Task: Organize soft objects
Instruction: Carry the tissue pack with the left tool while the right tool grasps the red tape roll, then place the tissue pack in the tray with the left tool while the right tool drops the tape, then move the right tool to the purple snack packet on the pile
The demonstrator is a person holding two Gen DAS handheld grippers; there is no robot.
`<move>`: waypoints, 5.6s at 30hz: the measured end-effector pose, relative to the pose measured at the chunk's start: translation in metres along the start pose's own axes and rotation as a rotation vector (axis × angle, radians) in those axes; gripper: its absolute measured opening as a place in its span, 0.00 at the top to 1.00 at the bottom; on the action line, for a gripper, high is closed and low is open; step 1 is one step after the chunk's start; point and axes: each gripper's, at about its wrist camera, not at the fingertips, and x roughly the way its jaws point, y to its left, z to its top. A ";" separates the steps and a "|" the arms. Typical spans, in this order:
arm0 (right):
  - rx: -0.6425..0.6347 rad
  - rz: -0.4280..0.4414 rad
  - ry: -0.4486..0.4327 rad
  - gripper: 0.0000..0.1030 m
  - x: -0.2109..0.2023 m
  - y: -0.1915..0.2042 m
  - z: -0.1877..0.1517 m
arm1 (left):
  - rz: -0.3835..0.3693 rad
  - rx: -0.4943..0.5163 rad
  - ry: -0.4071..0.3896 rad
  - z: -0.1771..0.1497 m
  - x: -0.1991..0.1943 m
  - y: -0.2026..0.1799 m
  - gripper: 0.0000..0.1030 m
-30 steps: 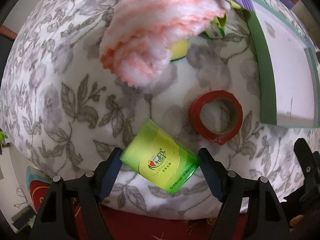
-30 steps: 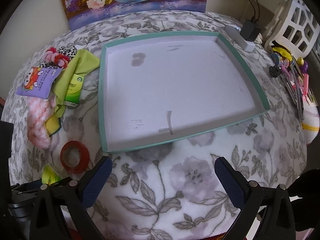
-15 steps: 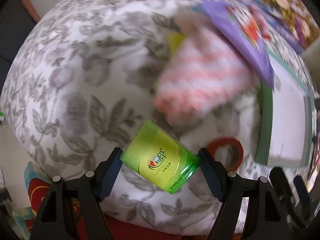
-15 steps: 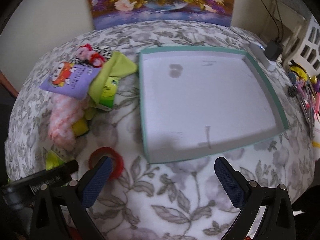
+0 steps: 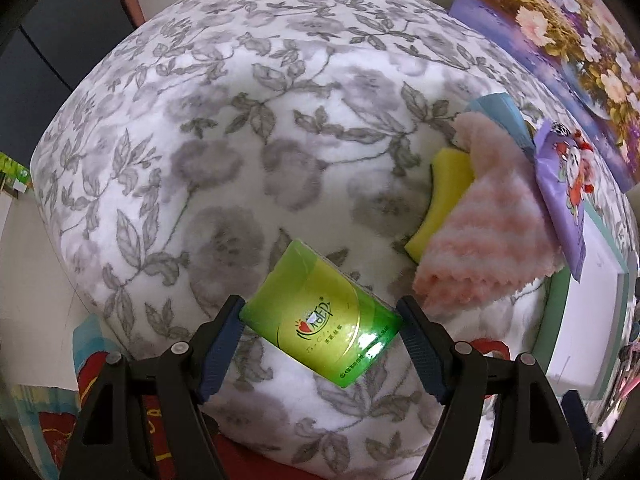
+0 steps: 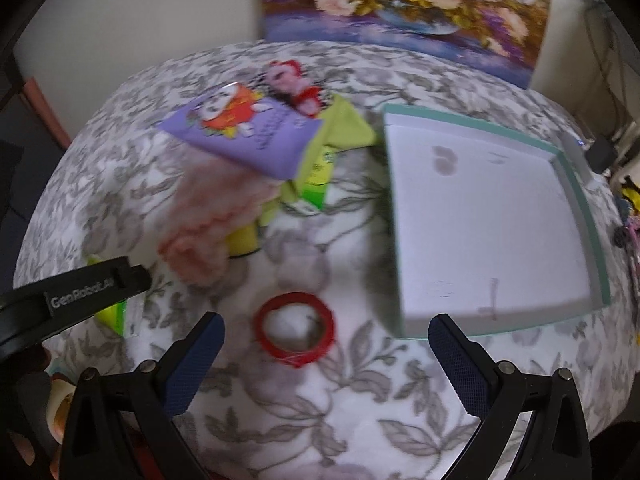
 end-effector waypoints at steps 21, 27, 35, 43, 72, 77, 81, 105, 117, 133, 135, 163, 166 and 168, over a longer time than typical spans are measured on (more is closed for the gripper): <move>0.008 0.009 0.199 0.22 0.063 0.012 -0.002 | 0.035 0.016 0.016 -0.006 0.004 -0.020 0.24; 0.010 -0.004 0.208 0.26 0.070 0.010 -0.005 | 0.042 0.023 0.020 -0.007 0.006 -0.022 0.24; 0.018 0.011 0.193 0.40 0.065 -0.001 -0.003 | 0.048 0.030 0.019 -0.007 0.007 -0.024 0.24; 0.026 0.027 0.194 0.41 0.057 -0.006 -0.001 | 0.050 0.029 0.020 -0.007 0.007 -0.024 0.24; 0.342 0.014 -0.081 0.41 -0.051 -0.159 0.065 | -0.090 0.202 -0.143 0.025 -0.085 -0.152 0.24; 0.416 -0.041 -0.063 0.41 -0.030 -0.201 0.082 | -0.110 0.295 -0.139 0.021 -0.076 -0.209 0.24; 0.474 -0.094 -0.033 0.41 -0.015 -0.238 0.089 | -0.130 0.353 -0.121 0.017 -0.062 -0.243 0.24; 0.417 -0.237 0.036 0.24 0.011 -0.289 0.113 | -0.152 0.475 -0.083 0.013 -0.006 -0.324 0.11; 0.380 -0.251 0.043 0.00 0.020 -0.283 0.114 | -0.106 0.432 -0.109 0.029 -0.011 -0.309 0.10; 0.457 -0.167 0.008 0.00 0.015 -0.290 0.113 | -0.104 0.415 -0.141 0.036 -0.031 -0.300 0.10; 0.455 -0.171 -0.003 0.00 0.012 -0.287 0.112 | -0.107 0.414 -0.148 0.037 -0.036 -0.297 0.10; 0.347 -0.166 -0.078 0.00 -0.052 -0.211 0.081 | -0.147 0.280 -0.222 0.024 -0.092 -0.177 0.10; 0.350 -0.121 -0.088 0.00 -0.056 -0.198 0.074 | -0.150 0.248 -0.228 0.023 -0.093 -0.158 0.10; 0.343 -0.112 -0.102 0.00 -0.060 -0.188 0.071 | -0.153 0.223 -0.222 0.021 -0.091 -0.143 0.10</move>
